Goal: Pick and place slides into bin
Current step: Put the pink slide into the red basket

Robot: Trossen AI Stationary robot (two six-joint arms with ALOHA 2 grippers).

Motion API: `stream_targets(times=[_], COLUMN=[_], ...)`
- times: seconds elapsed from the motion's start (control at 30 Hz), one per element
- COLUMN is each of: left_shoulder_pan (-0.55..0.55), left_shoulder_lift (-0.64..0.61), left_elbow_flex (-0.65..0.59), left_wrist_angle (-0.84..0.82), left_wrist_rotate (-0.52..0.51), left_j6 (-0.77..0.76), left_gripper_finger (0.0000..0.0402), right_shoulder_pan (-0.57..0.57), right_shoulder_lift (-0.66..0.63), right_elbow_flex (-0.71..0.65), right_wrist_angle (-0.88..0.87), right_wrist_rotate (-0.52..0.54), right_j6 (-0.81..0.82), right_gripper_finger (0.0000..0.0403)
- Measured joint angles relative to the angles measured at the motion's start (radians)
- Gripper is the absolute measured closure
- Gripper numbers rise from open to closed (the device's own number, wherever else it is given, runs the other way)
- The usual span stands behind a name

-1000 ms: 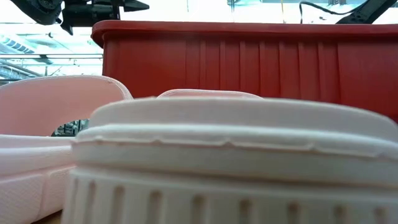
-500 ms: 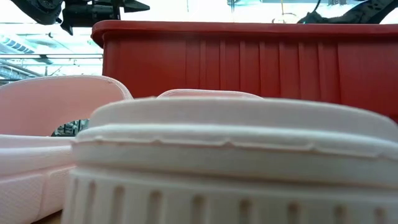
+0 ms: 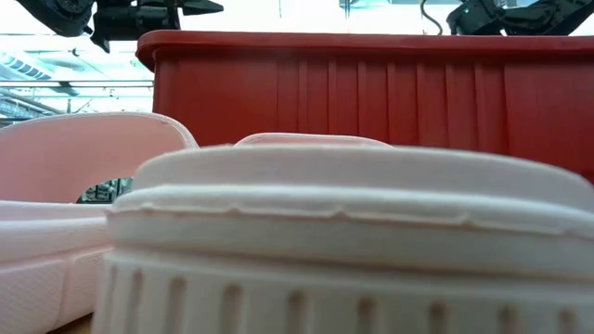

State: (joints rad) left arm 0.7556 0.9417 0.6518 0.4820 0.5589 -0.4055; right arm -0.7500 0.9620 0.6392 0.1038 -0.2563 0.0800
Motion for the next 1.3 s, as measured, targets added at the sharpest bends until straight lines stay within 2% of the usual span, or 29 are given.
stream_targets(times=[0.23, 0.3, 0.73, 0.97, 1.2, 1.3], left_shoulder_pan=[-0.072, -0.097, -0.26, -0.411, -0.562, -0.638], left_shoulder_lift=[0.0, 0.0, 0.0, 0.0, -0.008, -0.009], left_elbow_flex=[0.0, 0.0, 0.0, 0.0, 0.0, 0.0], left_wrist_angle=[0.0, 0.0, -0.028, -0.061, -0.215, -0.241], left_wrist_rotate=[0.066, 0.07, 0.087, -0.018, -0.27, -0.332], left_j6=[0.101, 0.119, 0.172, 0.264, 0.341, 0.366], left_gripper_finger=[0.0062, 0.0062, 0.0062, 0.0062, 0.0062, 0.0062], right_shoulder_pan=[0.085, 0.111, 0.231, 0.316, 0.386, 0.415], right_shoulder_lift=[0.001, 0.001, 0.001, 0.001, 0.001, 0.001], right_elbow_flex=[0.0, 0.0, 0.0, 0.0, 0.0, 0.0], right_wrist_angle=[0.142, 0.18, 0.191, 0.288, 0.289, 0.289], right_wrist_rotate=[-0.25, -0.292, -0.297, -0.296, -0.296, -0.295], right_j6=[0.008, 0.007, -0.013, 0.035, 0.012, 0.021], right_gripper_finger=[0.0232, 0.0233, 0.0235, 0.0237, 0.0234, 0.0234])
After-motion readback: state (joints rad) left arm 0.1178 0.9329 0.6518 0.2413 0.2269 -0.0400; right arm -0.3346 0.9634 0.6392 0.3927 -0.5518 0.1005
